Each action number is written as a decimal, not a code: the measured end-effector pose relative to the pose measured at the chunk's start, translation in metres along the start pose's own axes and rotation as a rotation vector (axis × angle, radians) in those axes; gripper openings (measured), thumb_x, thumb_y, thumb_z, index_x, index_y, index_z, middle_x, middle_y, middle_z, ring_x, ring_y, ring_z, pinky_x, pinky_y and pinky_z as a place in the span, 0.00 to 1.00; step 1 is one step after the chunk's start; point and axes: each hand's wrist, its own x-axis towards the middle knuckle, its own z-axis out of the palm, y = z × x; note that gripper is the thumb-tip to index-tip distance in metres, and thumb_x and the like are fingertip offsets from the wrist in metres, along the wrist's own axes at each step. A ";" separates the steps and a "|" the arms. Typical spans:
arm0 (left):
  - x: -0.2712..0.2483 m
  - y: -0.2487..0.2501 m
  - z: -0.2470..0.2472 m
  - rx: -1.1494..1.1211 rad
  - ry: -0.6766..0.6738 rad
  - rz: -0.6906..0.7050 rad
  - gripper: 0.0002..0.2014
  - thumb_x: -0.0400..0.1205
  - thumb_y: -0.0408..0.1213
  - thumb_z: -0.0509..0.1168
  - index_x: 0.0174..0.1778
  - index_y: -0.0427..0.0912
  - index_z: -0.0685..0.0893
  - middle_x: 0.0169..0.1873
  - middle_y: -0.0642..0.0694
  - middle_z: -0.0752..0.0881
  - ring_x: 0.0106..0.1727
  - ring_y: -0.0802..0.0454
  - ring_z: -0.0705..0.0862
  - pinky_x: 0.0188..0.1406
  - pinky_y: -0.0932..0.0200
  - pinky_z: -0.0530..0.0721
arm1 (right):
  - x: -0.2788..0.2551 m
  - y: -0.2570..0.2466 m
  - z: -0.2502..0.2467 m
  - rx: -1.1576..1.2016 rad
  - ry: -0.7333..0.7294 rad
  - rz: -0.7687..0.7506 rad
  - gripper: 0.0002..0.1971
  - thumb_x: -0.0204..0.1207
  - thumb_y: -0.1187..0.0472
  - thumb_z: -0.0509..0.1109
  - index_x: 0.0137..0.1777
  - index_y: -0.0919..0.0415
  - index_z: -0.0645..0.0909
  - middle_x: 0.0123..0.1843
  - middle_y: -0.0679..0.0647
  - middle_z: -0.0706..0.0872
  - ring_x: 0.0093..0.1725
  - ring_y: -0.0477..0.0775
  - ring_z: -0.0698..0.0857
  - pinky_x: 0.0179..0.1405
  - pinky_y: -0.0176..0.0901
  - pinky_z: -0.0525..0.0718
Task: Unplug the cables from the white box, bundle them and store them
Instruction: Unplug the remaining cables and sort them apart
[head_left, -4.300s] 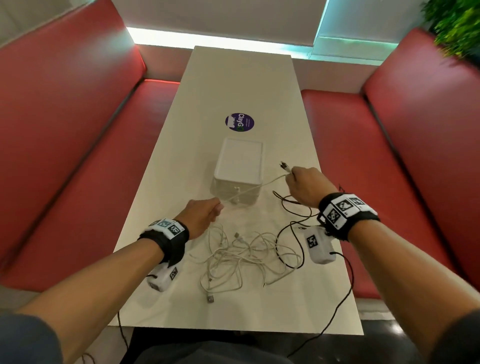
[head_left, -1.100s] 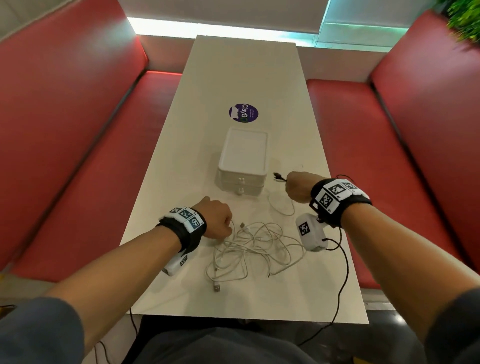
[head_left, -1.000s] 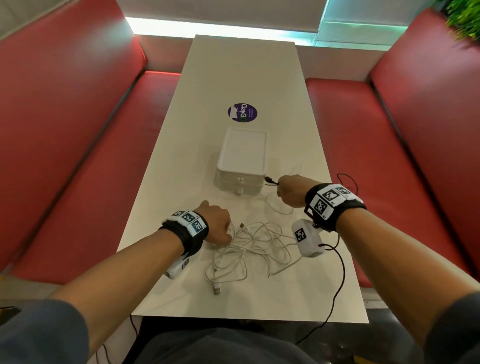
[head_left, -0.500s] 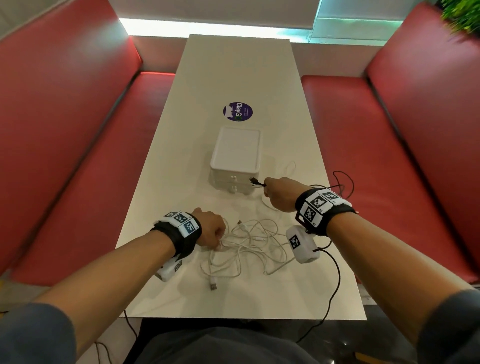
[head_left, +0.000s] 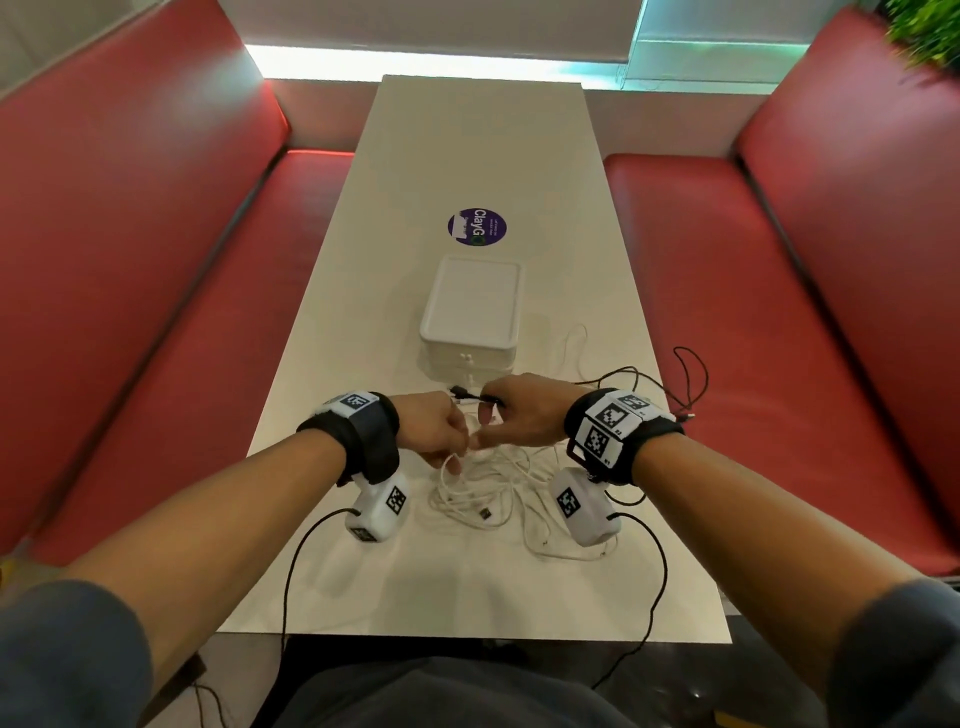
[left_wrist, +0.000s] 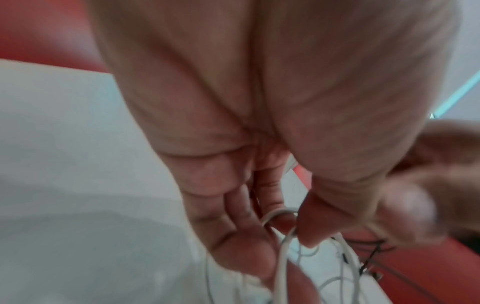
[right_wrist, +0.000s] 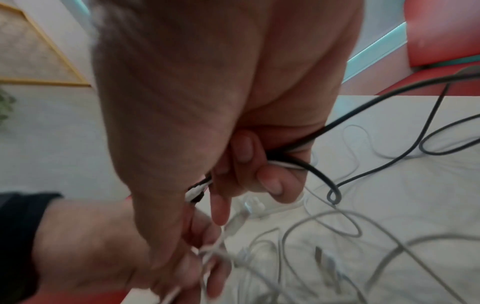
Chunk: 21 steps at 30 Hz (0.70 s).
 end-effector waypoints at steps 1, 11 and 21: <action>-0.001 0.002 0.000 -0.030 0.013 0.037 0.05 0.78 0.31 0.69 0.45 0.33 0.87 0.37 0.42 0.93 0.42 0.48 0.90 0.46 0.55 0.89 | 0.002 -0.001 0.005 -0.033 -0.010 -0.003 0.17 0.75 0.42 0.74 0.51 0.55 0.82 0.38 0.45 0.80 0.37 0.47 0.79 0.32 0.40 0.72; -0.013 -0.004 -0.017 -0.154 0.102 0.077 0.19 0.80 0.26 0.70 0.67 0.32 0.76 0.54 0.37 0.89 0.42 0.50 0.93 0.39 0.61 0.87 | 0.006 0.027 0.019 -0.135 0.046 0.290 0.12 0.82 0.55 0.66 0.57 0.63 0.82 0.55 0.60 0.87 0.45 0.60 0.82 0.42 0.47 0.81; -0.014 0.020 -0.011 -0.387 0.226 0.282 0.05 0.88 0.30 0.62 0.53 0.31 0.80 0.42 0.34 0.90 0.42 0.37 0.92 0.40 0.50 0.90 | 0.013 0.011 0.015 0.581 0.331 0.053 0.19 0.84 0.44 0.58 0.46 0.58 0.81 0.35 0.50 0.84 0.34 0.52 0.81 0.37 0.48 0.77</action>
